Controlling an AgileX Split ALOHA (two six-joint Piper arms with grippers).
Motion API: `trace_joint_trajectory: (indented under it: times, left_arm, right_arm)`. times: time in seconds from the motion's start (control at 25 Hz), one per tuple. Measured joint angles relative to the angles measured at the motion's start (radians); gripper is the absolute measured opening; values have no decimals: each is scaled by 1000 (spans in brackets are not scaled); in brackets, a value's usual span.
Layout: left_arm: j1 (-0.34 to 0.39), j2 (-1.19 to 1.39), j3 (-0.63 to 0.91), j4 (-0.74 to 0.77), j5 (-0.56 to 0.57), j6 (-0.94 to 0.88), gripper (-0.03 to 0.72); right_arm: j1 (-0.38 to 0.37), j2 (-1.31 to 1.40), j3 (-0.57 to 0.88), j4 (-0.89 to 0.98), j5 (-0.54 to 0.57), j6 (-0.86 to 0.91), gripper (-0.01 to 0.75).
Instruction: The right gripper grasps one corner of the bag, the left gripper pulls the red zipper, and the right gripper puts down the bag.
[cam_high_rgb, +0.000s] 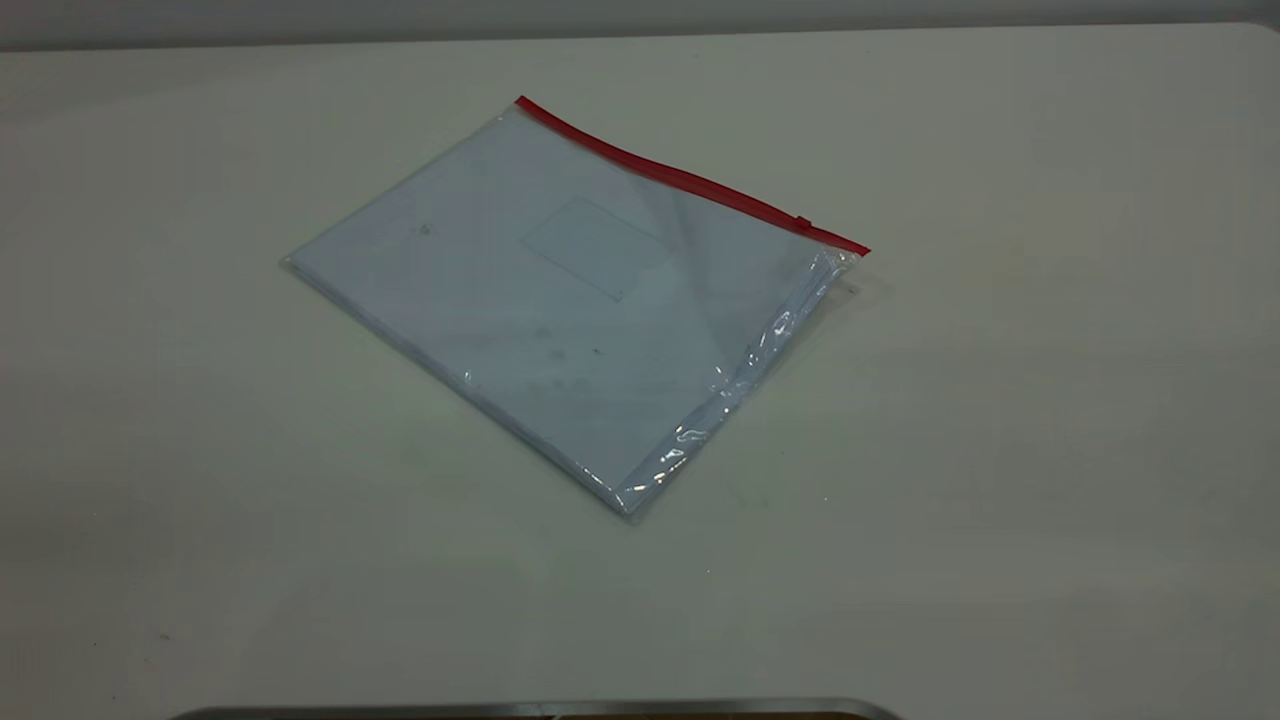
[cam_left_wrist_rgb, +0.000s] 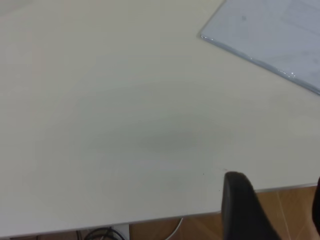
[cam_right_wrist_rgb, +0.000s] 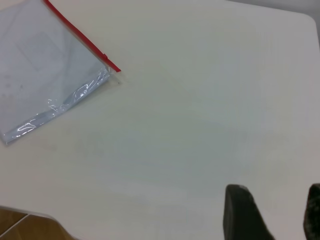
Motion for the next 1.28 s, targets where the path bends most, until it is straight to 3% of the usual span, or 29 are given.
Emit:
trace_joint_trajectory:
  times: [0.84,1.0,1.28]
  left_arm:
    - [0,0,-5,2,-18,0,405]
    - [0,0,-18,-11,-163,2,405]
    - [0,176,-19,-27,-526,5,405]
  right_arm:
    - [0,0,0,10,-4,0,340]
    - [0,4,-4,104,-85,0,340]
    - [0,283,-10,261,-429,-87,344]
